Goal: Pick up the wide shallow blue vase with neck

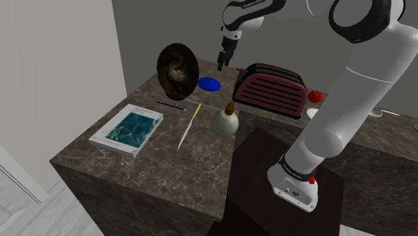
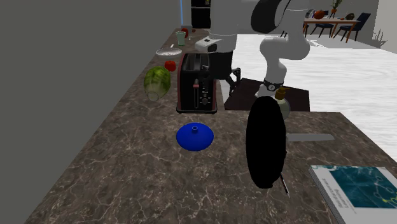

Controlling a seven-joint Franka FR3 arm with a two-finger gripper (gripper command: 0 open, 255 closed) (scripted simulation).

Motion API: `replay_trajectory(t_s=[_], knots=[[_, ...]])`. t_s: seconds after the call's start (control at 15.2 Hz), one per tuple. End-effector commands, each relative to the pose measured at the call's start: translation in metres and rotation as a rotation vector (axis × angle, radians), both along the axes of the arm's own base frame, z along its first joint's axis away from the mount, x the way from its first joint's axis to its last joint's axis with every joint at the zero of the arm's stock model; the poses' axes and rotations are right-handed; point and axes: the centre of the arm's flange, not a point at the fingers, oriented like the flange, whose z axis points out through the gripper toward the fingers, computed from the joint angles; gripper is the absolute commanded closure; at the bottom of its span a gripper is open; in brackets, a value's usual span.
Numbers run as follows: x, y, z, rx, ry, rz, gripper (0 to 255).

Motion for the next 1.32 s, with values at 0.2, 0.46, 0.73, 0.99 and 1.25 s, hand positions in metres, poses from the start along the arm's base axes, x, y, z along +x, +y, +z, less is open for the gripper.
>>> replay_trajectory(t_s=[0.2,0.46,0.73,0.99,1.25], knots=[[0.053,-0.030,-0.040,0.024,0.003,0.028,0],[0.094,-0.050,-0.068,0.044,0.005,0.049,0],[0.110,-0.057,-0.090,0.051,0.006,0.058,0],[0.110,-0.057,-0.111,0.051,0.006,0.058,0],[0.111,-0.057,-0.119,0.051,0.006,0.057,255]])
